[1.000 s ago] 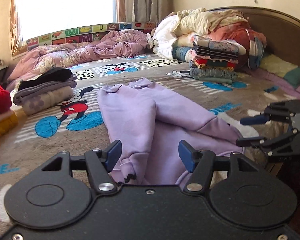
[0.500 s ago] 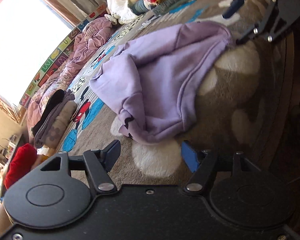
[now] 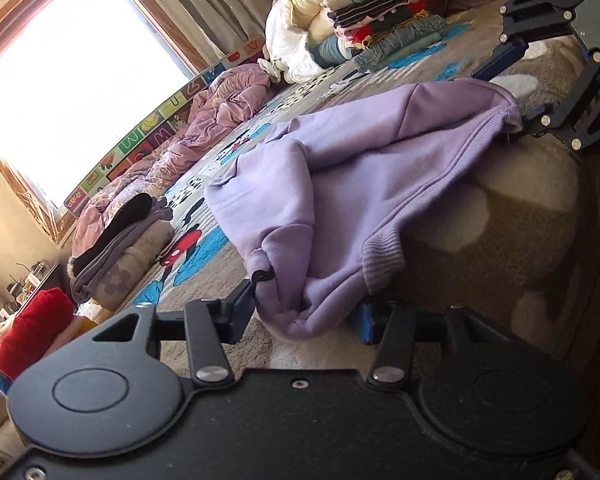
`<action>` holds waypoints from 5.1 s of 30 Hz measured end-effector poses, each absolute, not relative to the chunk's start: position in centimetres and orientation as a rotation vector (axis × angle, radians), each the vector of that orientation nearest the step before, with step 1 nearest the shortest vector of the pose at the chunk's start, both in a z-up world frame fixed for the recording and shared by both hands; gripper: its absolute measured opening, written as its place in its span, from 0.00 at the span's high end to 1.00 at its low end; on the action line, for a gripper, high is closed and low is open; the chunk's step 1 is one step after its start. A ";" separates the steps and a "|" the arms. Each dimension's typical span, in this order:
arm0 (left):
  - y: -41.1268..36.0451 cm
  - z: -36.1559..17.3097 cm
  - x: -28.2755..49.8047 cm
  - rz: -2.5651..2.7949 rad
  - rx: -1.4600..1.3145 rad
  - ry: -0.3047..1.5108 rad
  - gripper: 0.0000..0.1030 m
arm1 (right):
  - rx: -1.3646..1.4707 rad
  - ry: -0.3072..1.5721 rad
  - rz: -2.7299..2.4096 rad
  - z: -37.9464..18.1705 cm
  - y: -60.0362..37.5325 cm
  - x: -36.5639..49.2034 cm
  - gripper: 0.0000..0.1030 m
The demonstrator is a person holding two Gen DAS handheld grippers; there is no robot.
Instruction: Fold clothes
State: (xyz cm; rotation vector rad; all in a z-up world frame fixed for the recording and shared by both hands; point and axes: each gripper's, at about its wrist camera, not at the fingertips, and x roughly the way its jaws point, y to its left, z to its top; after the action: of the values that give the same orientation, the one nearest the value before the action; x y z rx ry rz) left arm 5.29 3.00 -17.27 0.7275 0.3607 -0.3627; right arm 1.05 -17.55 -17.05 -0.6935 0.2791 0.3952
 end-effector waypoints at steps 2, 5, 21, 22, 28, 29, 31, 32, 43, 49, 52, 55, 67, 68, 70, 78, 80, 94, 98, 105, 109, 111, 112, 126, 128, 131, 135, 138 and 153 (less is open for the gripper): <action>2.9 -17.3 5.2 -0.360 0.721 0.359 0.51 | -0.680 0.279 0.403 -17.0 -17.5 1.3 0.53; 2.9 -17.4 5.1 -0.357 0.710 0.357 0.49 | -0.643 0.298 0.412 -16.9 -17.6 1.7 0.56; 3.4 -13.7 1.0 -0.430 0.616 0.348 0.80 | -0.540 0.258 0.459 -12.8 -19.0 -1.9 0.79; 3.4 -13.4 0.7 -0.434 0.612 0.347 0.80 | -0.534 0.237 0.455 -12.4 -19.2 -2.4 0.79; 4.5 -10.5 1.6 -0.435 0.461 0.312 0.78 | -0.464 0.145 0.436 -10.3 -20.4 -3.1 0.79; 4.8 -10.0 2.0 -0.437 0.425 0.306 0.78 | -0.443 0.135 0.434 -10.0 -20.6 -2.9 0.79; 5.7 -9.1 3.3 -0.450 0.319 0.297 0.78 | -0.398 0.112 0.427 -9.3 -21.0 -2.0 0.79; 6.0 -8.7 3.9 -0.457 0.276 0.293 0.78 | -0.368 0.103 0.422 -8.9 -21.3 -1.4 0.79; 7.1 -7.1 11.1 -0.496 -0.019 0.291 0.78 | -0.038 0.114 0.416 -8.1 -24.3 6.0 0.74; 8.4 -7.8 14.2 -0.525 -0.191 0.313 0.79 | 0.152 0.157 0.435 -8.6 -26.0 10.3 0.75; 9.0 -7.9 15.9 -0.538 -0.250 0.322 0.79 | 0.238 0.173 0.448 -8.7 -26.7 12.3 0.77; 9.6 -7.8 17.4 -0.546 -0.307 0.323 0.79 | 0.291 0.170 0.467 -8.6 -27.1 14.1 0.77; 11.5 -8.3 25.5 -0.599 -0.492 0.320 0.79 | 0.343 0.139 0.488 -7.7 -26.8 22.8 0.79; 11.5 -8.3 26.2 -0.602 -0.495 0.318 0.79 | 0.345 0.140 0.488 -7.6 -26.8 23.5 0.79; 11.6 -8.3 27.6 -0.607 -0.502 0.316 0.79 | 0.354 0.141 0.488 -7.6 -27.0 24.9 0.79; 12.1 -8.6 32.3 -0.625 -0.527 0.303 0.80 | 0.373 0.140 0.493 -7.7 -27.3 30.3 0.79; 12.1 -8.7 33.4 -0.626 -0.531 0.303 0.80 | 0.372 0.143 0.488 -7.7 -27.3 31.3 0.79; 11.8 -11.7 38.3 -0.579 -0.582 0.397 0.80 | 0.441 0.270 0.463 -10.7 -27.8 37.8 0.79; 11.8 -12.7 39.1 -0.562 -0.591 0.436 0.81 | 0.464 0.327 0.463 -12.0 -27.7 39.3 0.79; 11.6 -14.1 39.9 -0.522 -0.598 0.497 0.81 | 0.584 0.427 0.454 -15.0 -28.1 41.1 0.79; 11.3 -14.4 40.2 -0.498 -0.589 0.531 0.78 | 0.607 0.461 0.442 -15.9 -28.3 41.3 0.76; 11.3 -14.4 40.2 -0.486 -0.584 0.535 0.68 | 0.616 0.475 0.425 -16.1 -28.4 41.3 0.66; 11.3 -14.4 40.2 -0.478 -0.584 0.535 0.61 | 0.626 0.477 0.414 -16.2 -28.6 41.2 0.59; 10.4 -9.9 36.1 -0.504 -0.424 0.371 0.46 | 0.512 0.294 0.329 -12.3 -30.5 37.0 0.47; 9.2 -9.1 34.9 -0.558 -0.321 0.353 0.46 | 0.423 0.277 0.392 -11.1 -30.1 35.6 0.47; 7.8 -9.2 33.8 -0.620 -0.187 0.371 0.46 | 0.247 0.268 0.524 -10.0 -28.5 33.0 0.47; 7.3 -10.6 33.6 -0.651 -0.106 0.417 0.46 | 0.082 0.287 0.636 -9.7 -25.9 31.4 0.48; 6.9 -11.6 33.4 -0.674 -0.045 0.451 0.46 | 0.000 0.336 0.657 -10.4 -24.5 31.6 0.49; 6.6 -13.1 33.4 -0.741 0.060 0.533 0.45 | -0.111 0.493 0.685 -12.3 -22.8 31.5 0.48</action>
State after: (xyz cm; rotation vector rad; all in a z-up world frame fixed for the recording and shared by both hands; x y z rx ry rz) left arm 33.41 6.63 -13.11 0.0598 0.5334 -0.7409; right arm 31.55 -22.76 -12.32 -0.1112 0.4926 0.6849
